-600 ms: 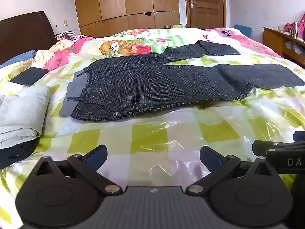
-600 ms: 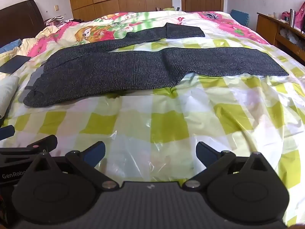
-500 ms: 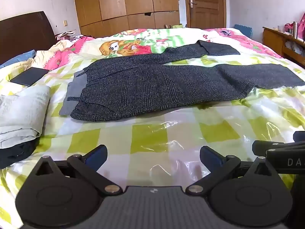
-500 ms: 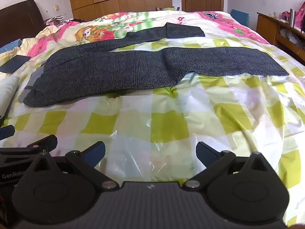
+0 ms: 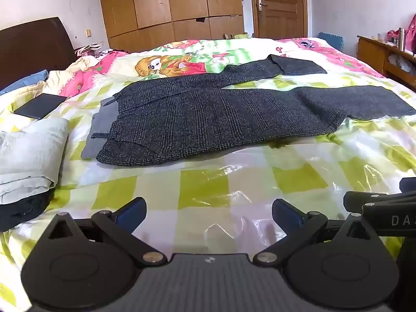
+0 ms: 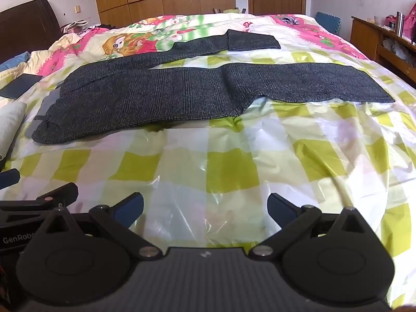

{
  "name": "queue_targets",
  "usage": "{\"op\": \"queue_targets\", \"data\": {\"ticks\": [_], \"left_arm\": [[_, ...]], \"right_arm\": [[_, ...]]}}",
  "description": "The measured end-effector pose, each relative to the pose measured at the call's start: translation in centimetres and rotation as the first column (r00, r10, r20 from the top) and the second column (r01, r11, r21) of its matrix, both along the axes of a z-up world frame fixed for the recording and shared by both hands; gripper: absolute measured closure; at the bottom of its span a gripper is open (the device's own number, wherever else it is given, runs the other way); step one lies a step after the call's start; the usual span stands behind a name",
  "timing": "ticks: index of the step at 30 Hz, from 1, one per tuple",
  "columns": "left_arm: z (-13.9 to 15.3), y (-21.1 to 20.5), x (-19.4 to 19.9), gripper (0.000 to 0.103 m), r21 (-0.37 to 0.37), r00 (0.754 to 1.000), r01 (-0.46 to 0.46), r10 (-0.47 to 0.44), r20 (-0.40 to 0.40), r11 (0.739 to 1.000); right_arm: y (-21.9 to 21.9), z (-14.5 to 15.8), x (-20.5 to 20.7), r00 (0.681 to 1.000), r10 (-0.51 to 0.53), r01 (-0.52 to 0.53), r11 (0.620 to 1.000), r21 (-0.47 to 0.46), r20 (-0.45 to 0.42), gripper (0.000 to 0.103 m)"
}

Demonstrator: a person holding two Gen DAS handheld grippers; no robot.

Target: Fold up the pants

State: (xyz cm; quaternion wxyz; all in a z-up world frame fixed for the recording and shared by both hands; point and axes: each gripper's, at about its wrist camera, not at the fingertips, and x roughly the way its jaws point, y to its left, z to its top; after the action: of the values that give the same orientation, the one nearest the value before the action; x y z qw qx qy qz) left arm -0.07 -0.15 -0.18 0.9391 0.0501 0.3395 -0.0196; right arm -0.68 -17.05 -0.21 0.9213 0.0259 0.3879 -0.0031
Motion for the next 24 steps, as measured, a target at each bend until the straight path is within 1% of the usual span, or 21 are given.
{"op": "queue_targets", "data": {"ticks": [24], "left_arm": [[0.10,0.10,-0.01,0.000,0.010,1.000,0.005,-0.005,0.005,1.000]], "right_arm": [[0.05,-0.31,-0.11,1.000,0.000,0.000,1.000,0.001,-0.008,0.002]]}}
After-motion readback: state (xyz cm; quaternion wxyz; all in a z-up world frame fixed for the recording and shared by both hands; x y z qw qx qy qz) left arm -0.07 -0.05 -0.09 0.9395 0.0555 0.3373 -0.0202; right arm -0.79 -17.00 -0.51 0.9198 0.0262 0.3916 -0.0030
